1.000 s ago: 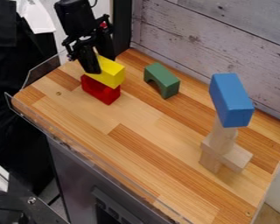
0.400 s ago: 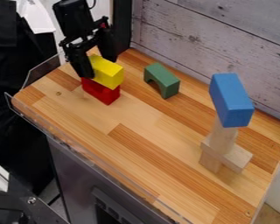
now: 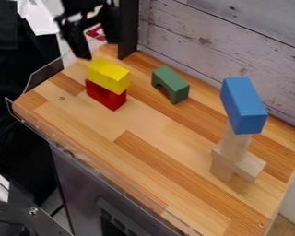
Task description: Put the yellow rectangular block on top of the red arch
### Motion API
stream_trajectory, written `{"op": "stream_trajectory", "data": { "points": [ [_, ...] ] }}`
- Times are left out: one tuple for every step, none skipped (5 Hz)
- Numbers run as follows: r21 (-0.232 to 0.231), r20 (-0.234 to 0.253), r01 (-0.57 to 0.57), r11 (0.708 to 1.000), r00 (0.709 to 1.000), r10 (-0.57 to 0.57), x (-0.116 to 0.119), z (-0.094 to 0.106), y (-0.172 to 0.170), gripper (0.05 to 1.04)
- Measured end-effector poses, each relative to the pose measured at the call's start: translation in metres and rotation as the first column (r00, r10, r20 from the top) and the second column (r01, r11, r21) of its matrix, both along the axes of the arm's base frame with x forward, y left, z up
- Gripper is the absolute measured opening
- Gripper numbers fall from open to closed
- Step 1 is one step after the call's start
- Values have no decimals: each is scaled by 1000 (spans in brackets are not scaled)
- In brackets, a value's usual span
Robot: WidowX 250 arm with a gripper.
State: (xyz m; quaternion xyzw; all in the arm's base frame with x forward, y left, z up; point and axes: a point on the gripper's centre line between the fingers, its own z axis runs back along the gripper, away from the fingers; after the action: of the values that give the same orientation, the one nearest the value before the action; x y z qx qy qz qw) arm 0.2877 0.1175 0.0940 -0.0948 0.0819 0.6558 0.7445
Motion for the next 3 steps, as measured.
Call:
{"op": "stream_trajectory", "data": {
  "points": [
    [-21,56,239,971,970,-237,21,39,-20,1000],
    [-11,70,484,875,873,-482,28,54,-47,1000],
    [26,67,686,727,724,-686,28,48,-77,1000]
  ]
}}
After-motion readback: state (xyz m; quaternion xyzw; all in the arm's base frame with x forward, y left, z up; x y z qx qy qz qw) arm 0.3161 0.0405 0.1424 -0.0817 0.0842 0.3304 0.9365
